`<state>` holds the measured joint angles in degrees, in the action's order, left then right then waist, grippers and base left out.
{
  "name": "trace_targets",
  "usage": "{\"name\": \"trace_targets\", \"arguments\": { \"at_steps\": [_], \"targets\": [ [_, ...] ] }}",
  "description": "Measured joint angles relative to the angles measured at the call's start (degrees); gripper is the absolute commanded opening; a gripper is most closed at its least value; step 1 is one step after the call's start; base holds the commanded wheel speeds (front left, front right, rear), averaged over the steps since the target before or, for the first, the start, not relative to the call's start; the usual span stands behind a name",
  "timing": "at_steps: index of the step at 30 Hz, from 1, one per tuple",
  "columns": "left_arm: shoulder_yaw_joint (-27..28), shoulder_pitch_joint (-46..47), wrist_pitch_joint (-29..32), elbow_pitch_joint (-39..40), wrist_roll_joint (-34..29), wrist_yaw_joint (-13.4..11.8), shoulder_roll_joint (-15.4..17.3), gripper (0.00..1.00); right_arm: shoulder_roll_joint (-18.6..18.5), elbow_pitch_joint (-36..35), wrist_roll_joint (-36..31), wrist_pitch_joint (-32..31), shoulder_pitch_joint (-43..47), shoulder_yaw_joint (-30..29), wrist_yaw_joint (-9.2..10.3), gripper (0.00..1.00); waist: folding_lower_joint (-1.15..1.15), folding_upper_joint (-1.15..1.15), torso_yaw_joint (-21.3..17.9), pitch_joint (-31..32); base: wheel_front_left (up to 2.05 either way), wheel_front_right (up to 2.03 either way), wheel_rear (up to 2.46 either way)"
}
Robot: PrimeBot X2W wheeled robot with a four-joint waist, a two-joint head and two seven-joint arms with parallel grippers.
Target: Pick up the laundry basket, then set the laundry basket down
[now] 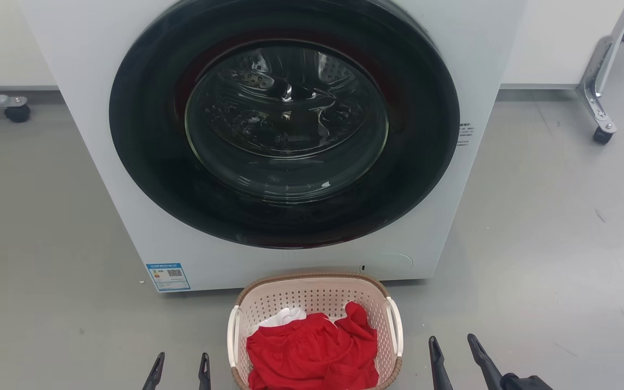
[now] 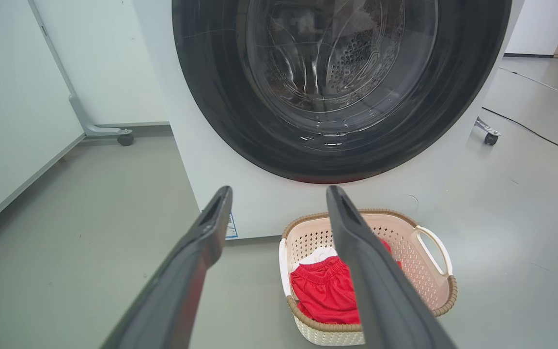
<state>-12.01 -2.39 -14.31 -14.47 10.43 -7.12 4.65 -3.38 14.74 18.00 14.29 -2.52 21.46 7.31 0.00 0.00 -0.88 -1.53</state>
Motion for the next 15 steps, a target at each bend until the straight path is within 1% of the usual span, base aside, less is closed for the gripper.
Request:
{"name": "trace_targets", "arguments": {
  "at_steps": [14, 15],
  "targets": [
    [-0.1, 0.0, 0.0, 0.0, -0.1, 0.0, -0.2, 1.0, 0.3, -1.1, -0.9, 0.0, 0.8, -1.1, 0.0, 1.0, 0.0, 0.0, 0.1, 0.2, 0.0, 0.0, 0.0],
    [-0.1, 0.0, 0.0, 0.0, -0.1, 0.0, -0.2, 0.0, 0.3, -1.1, -0.9, 0.0, 0.8, -1.1, 0.0, 0.0, 0.0, 0.0, 0.1, 0.2, 0.0, 0.0, 0.0]
  ]
}}
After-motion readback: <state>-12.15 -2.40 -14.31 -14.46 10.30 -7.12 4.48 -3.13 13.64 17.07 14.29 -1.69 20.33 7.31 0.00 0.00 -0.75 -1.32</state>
